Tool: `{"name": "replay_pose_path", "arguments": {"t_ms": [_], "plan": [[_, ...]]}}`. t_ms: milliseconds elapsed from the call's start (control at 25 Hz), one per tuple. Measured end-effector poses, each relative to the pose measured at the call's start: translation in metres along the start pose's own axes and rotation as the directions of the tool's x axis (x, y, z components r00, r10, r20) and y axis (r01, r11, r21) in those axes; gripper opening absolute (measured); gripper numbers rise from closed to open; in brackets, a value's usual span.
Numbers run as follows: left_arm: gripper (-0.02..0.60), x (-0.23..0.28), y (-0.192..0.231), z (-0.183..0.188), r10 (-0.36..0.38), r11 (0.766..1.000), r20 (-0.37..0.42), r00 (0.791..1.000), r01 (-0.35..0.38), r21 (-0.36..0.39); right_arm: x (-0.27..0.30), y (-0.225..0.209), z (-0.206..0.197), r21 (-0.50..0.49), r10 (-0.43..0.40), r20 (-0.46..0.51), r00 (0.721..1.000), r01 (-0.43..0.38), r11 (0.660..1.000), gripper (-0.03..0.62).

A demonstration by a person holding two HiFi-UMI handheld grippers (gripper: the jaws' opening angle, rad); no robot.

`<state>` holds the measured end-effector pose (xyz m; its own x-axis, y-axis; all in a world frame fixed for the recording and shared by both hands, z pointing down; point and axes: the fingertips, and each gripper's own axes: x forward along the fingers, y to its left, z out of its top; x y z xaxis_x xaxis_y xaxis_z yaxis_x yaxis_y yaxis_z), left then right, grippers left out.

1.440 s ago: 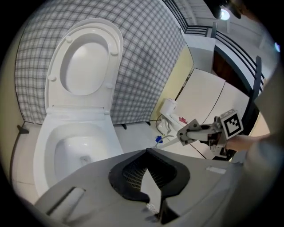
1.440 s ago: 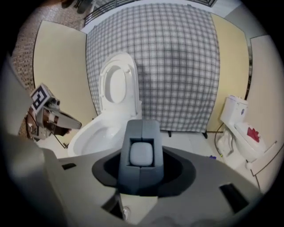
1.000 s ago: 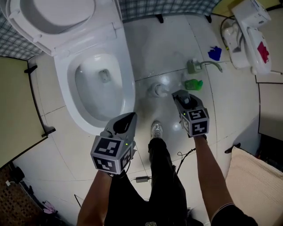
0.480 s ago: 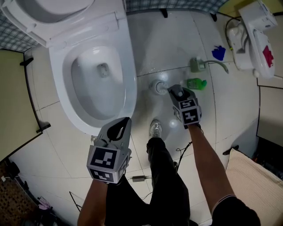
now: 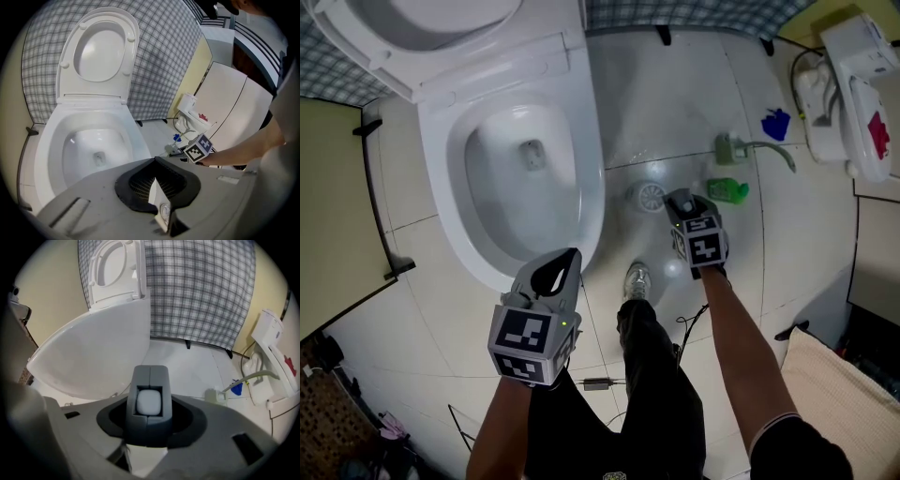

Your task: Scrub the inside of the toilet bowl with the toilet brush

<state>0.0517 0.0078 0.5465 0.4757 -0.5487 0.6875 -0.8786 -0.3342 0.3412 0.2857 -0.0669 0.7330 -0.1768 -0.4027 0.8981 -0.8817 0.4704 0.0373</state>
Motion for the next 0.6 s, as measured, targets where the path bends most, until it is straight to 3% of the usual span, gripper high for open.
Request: {"name": "replay_pose_path", "arguments": {"t_ms": [160,240,400,600], "plan": [[0.008,-0.004,0.003,0.009,0.004,1.0,0.01,1.0,-0.004,-0.007,-0.006,-0.004,-0.001,0.027,-0.012,-0.011,1.0,0.012,1.0,0.209],[0.009,-0.009,0.006,0.015,0.011,1.0,0.021,1.0,-0.01,-0.021,-0.014,-0.002,-0.001,0.048,-0.003,-0.011,1.0,0.004,0.999,0.29],[0.008,-0.026,0.013,0.024,0.021,0.999,0.032,0.999,-0.019,-0.046,-0.047,0.003,0.006,0.072,0.0,-0.012,1.0,0.001,0.997,0.293],[0.009,-0.067,0.02,0.06,0.038,0.999,0.081,0.996,-0.036,-0.027,-0.126,0.016,0.062,0.073,0.009,0.108,0.994,-0.016,0.997,0.293]]}}
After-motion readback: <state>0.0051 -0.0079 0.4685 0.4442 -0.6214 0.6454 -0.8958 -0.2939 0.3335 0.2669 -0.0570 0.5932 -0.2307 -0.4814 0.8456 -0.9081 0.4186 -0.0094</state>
